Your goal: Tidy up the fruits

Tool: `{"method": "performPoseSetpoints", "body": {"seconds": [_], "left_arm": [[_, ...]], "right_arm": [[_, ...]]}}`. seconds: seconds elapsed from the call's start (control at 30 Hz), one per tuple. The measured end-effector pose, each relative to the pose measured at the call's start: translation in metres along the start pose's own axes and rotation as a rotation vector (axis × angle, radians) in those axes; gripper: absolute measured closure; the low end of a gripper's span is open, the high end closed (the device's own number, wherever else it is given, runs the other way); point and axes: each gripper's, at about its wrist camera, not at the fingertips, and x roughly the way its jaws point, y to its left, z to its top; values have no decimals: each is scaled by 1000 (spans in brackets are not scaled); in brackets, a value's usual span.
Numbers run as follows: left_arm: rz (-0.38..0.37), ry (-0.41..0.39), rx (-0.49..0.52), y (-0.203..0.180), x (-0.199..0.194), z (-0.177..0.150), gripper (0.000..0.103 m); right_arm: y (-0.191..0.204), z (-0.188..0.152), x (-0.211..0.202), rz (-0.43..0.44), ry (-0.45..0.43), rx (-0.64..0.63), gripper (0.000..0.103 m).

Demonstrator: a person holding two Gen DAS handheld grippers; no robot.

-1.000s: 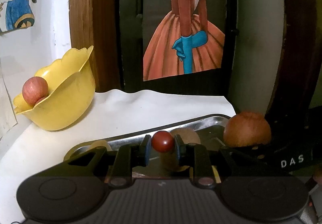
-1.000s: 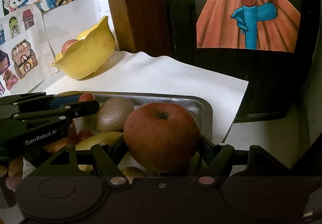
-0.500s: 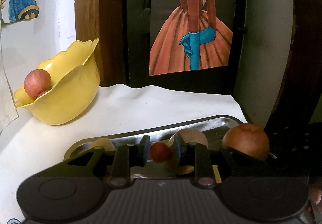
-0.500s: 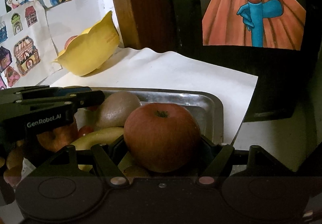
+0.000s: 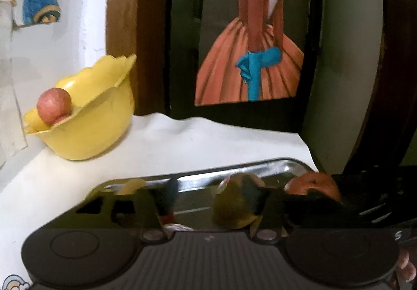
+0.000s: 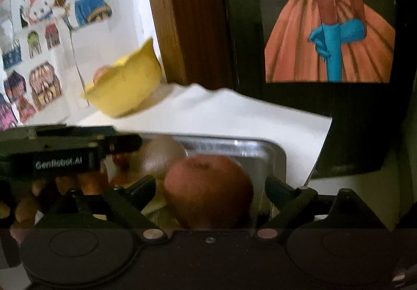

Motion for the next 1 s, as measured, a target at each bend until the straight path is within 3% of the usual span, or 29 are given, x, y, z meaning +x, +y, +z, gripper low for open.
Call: {"method": "performPoseSetpoints", "body": {"seconds": [0.13,0.27,0.7,1.0], "left_arm": [[8,-50,-37,5,-13,2,15],[25,-84,-58,11,-23,6,6],[66,-108,-96,28,-34,7,3],[117,-123,-152,60,-58,7,3]], "right_arm": [[-7,-2,-8,-14,-70,28,2],[-12,-6,-5,-47,-93,40,1],[-12,0,-7,-57,-277,78,1],[4,1,-8,-129,-285,57,1]]}}
